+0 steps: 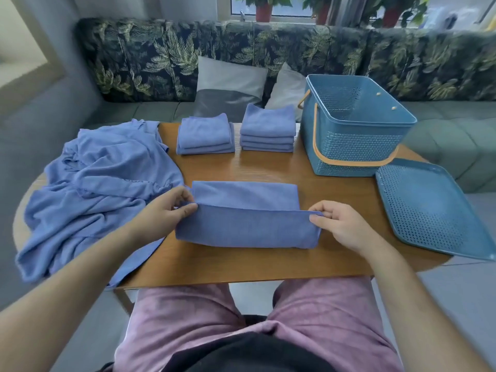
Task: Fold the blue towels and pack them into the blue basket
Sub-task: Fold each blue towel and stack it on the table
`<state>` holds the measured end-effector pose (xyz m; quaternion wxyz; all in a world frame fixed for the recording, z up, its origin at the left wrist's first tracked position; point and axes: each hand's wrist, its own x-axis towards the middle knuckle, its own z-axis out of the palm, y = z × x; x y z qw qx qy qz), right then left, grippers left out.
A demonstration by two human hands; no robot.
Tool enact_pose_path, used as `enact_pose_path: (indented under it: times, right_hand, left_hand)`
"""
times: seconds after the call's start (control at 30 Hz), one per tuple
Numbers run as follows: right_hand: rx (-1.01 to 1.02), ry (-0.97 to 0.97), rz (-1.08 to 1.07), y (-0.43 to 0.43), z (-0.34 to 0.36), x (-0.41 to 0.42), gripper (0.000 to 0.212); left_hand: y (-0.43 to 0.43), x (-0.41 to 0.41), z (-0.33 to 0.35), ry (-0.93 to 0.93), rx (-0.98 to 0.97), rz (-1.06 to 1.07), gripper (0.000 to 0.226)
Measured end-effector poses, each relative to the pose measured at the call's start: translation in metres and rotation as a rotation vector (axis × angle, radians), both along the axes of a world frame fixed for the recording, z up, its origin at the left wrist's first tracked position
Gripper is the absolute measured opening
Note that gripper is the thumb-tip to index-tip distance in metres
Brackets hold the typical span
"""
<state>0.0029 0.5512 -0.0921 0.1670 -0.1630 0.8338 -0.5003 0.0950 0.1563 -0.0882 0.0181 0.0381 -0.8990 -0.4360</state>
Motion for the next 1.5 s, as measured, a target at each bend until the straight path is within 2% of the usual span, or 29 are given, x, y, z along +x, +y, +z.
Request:
enact_pose_path:
  times: [0.17, 0.47, 0.8, 0.9, 0.97, 1.03, 1.07, 1.13, 1.23, 1.3, 1.37, 1.5]
  right_hand:
    - [0.004, -0.013, -0.035, -0.009, 0.000, -0.016, 0.010]
    - [0.130, 0.097, -0.239, -0.059, -0.017, -0.070, 0.013]
    - [0.202, 0.195, -0.373, -0.079, -0.043, -0.082, 0.015]
    - [0.202, 0.192, -0.388, -0.080, -0.041, -0.081, 0.021]
    - [0.154, 0.122, -0.412, -0.077, -0.036, -0.078, 0.033]
    - [0.104, 0.054, -0.433, -0.073, -0.033, -0.070, 0.041]
    - [0.081, 0.039, -0.443, -0.072, -0.033, -0.065, 0.044]
    - [0.018, 0.037, -0.481, -0.072, -0.034, -0.052, 0.045]
    - [-0.041, 0.095, -0.536, -0.071, -0.039, -0.025, 0.048]
    - [-0.037, 0.145, -0.555, -0.068, -0.050, -0.002, 0.061]
    - [-0.007, 0.194, -0.561, -0.067, -0.060, 0.020, 0.068]
    - [0.018, 0.282, -0.576, -0.069, -0.065, 0.033, 0.060]
  left_hand:
    - [0.004, -0.011, -0.002, -0.027, 0.033, 0.101, 0.012]
    - [0.020, -0.067, -0.021, -0.029, -0.016, 0.387, 0.017]
    - [0.022, -0.092, -0.050, 0.057, -0.120, 0.493, 0.013]
    - [0.024, -0.093, -0.055, 0.074, -0.234, 0.455, 0.015]
    - [0.030, -0.089, -0.056, 0.136, -0.486, 0.444, 0.027]
    - [0.046, -0.084, -0.053, 0.275, -0.678, 0.412, 0.029]
    - [0.058, -0.081, -0.051, 0.341, -0.672, 0.343, 0.026]
    - [0.089, -0.079, -0.052, 0.405, -0.533, 0.133, 0.024]
    - [0.135, -0.079, -0.066, 0.350, -0.442, -0.101, 0.031]
    - [0.149, -0.080, -0.077, 0.282, -0.433, -0.123, 0.040]
    - [0.151, -0.081, -0.086, 0.274, -0.511, -0.089, 0.046]
    - [0.150, -0.081, -0.088, 0.276, -0.597, -0.088, 0.047]
